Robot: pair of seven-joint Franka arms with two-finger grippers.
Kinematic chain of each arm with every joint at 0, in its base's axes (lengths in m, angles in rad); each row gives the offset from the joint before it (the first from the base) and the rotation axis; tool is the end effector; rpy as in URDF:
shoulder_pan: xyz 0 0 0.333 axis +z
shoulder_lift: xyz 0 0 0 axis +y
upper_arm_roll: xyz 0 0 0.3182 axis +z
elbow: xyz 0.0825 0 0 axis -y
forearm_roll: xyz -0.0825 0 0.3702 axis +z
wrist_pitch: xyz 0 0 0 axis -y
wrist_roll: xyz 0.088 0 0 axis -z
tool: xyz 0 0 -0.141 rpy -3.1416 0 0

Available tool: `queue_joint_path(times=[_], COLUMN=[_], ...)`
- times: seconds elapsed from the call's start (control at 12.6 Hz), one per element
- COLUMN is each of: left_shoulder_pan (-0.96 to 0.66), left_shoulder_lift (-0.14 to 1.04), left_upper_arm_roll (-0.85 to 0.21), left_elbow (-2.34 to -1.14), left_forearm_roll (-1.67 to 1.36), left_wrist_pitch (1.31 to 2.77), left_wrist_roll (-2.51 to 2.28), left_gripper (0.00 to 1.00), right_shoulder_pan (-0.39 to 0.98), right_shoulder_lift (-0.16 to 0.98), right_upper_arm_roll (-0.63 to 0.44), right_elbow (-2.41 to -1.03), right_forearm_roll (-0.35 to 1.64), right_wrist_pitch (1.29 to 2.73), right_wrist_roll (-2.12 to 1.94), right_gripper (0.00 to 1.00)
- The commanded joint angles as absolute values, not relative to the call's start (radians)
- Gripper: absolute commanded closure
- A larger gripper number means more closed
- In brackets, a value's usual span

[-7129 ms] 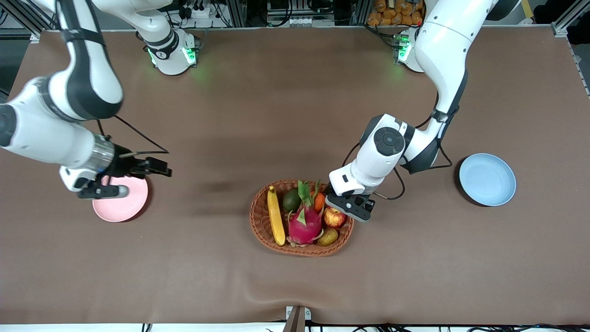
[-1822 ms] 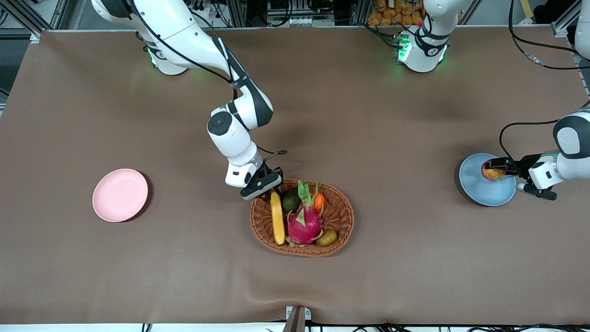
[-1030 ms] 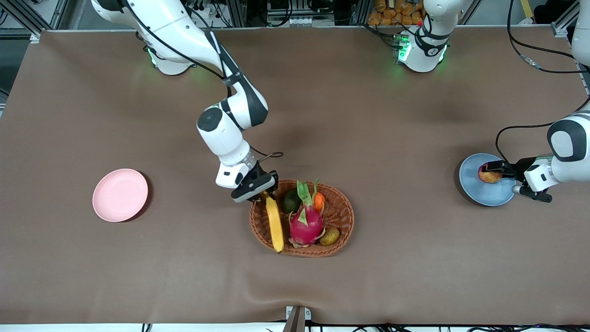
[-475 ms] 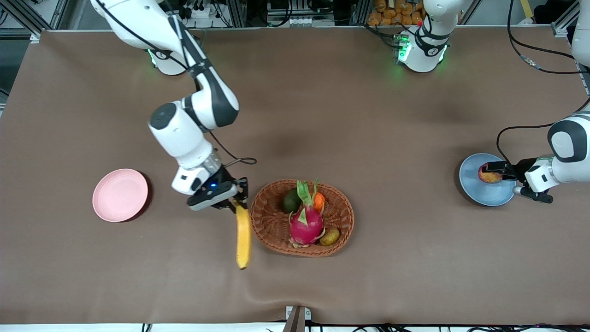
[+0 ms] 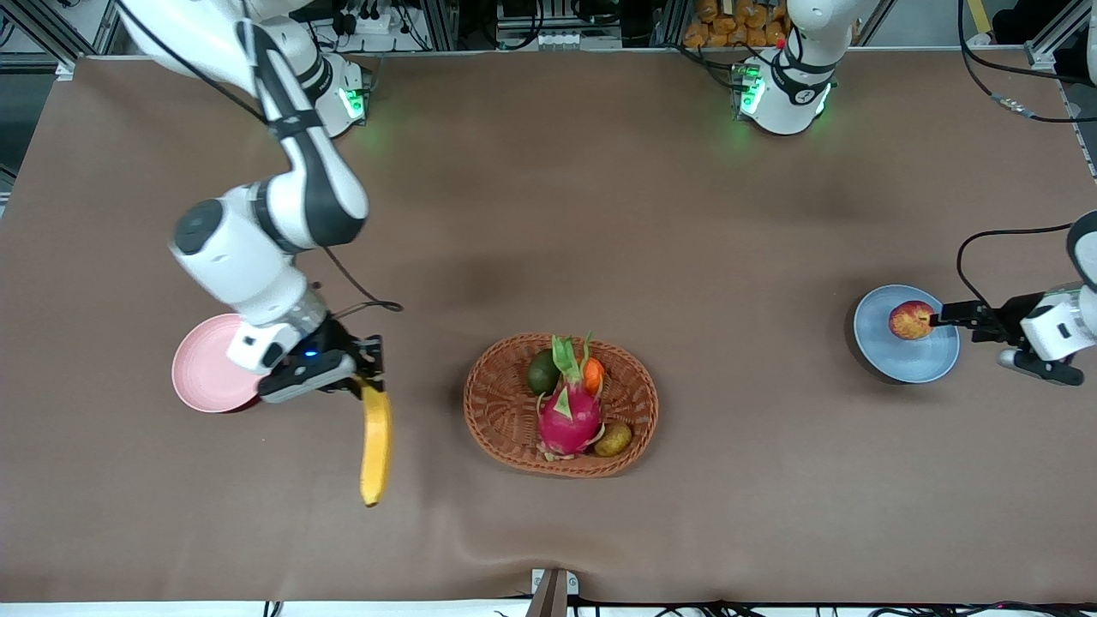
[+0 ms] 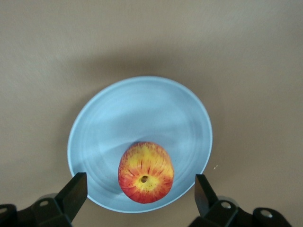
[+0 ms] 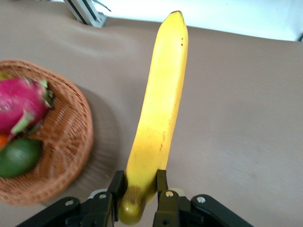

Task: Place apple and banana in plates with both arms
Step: 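Lower the banana onto the pink plate and open the right gripper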

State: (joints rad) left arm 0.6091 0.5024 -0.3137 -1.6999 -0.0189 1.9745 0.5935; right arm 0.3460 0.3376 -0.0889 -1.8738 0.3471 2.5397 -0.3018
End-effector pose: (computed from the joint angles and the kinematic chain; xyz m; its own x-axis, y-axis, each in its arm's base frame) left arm 0.5973 0.1951 0.2769 0.9588 -0.2733 -0.0778 -0.2465 -0.9363 0.2502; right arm 0.6351 0.1734 0.3468 0.8981 0.2639 0.3520 0.3315 -0.9319 -0.1472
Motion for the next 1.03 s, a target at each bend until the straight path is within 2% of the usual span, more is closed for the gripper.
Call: queue_joint_path(times=[0.0, 0.24, 0.48, 0.79, 0.87, 0.95], left_shoulder_pan=[0.606, 0.600, 0.600, 0.537, 0.476, 0.392], left_shoulder_lift=[0.479, 0.463, 0.460, 0.410, 0.385, 0.341], left_upper_arm_roll=[-0.331, -0.368, -0.389, -0.393, -0.371, -0.300], left_elbow=[-1.646, -1.626, -1.612, -1.594, -1.589, -1.588], left_forearm_roll=[-0.002, 0.002, 0.003, 0.009, 0.008, 0.006], left_wrist_pitch=[1.944, 1.944, 1.944, 1.918, 1.869, 1.838], left_wrist_roll=[0.597, 0.597, 0.598, 0.545, 0.491, 0.441], left_gripper=[0.00, 0.00, 0.00, 0.00, 0.00, 0.00], right_shoulder_pan=[0.198, 0.016, -0.075, -0.103, -0.124, -0.124], right_shoulder_lift=[0.250, 0.255, 0.264, 0.343, 0.357, 0.373], right_upper_arm_roll=[-0.069, -0.077, -0.077, -0.077, -0.077, -0.077], right_elbow=[-1.919, -1.911, -1.917, -1.911, -1.908, -1.905], right_forearm_roll=[0.351, 0.287, 0.230, 0.101, 0.101, 0.098], right_wrist_pitch=[2.368, 2.167, 2.077, 2.069, 2.081, 2.094], right_wrist_roll=[-0.437, -0.515, -0.526, -0.520, -0.525, -0.526], right_gripper=[1.00, 1.00, 1.00, 1.00, 1.00, 1.00])
